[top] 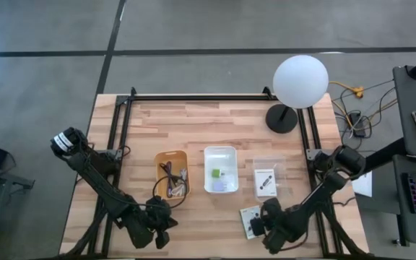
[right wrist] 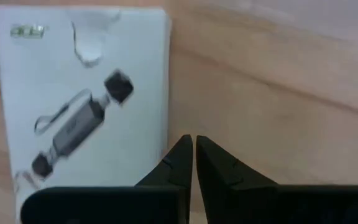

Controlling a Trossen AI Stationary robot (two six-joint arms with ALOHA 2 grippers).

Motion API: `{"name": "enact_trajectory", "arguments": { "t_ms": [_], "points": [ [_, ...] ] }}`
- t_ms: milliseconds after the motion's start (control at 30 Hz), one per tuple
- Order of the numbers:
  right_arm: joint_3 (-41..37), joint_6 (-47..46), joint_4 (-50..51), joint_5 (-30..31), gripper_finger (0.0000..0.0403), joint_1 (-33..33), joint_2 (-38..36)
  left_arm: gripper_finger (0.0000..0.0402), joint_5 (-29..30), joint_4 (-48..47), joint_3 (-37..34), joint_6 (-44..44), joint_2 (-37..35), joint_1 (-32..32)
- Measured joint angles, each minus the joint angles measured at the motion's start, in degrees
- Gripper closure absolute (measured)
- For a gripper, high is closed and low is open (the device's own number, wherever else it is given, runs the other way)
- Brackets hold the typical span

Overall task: Pick and place items into bin
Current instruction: Put the white card reader box into the transparent bin

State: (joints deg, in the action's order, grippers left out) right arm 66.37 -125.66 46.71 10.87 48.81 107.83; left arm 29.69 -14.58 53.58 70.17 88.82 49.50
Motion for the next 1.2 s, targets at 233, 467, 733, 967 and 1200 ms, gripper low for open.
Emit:
{"name": "enact_trajectory", "arguments": {
  "t_ms": [233,467,733,967,1200],
  "points": [
    [1.44,6.54,-1.69,-0.31,0.039,-2.93,2.77,0.0402,0.0,0.58,0.0,-0.02,0.0,0.02],
    [6.35,30.11,-23.36,9.28,0.039,-5.86,3.02,0.0402,0.05,0.65,-0.05,-0.04,0.0,0.0],
    [11.33,26.03,-4.0,14.93,0.039,-10.49,2.6,0.0402,0.17,0.61,-0.3,-0.04,0.0,-0.02],
    [11.49,37.98,-10.88,9.94,0.039,-10.71,2.15,0.0402,-0.11,1.22,-0.37,-0.04,0.09,-0.02],
    [11.1,40.52,-17.93,-4.8,0.039,-12.53,3.64,0.0402,-1.16,10.64,-2.25,-1.03,0.4,-1.96]
  ]
}}
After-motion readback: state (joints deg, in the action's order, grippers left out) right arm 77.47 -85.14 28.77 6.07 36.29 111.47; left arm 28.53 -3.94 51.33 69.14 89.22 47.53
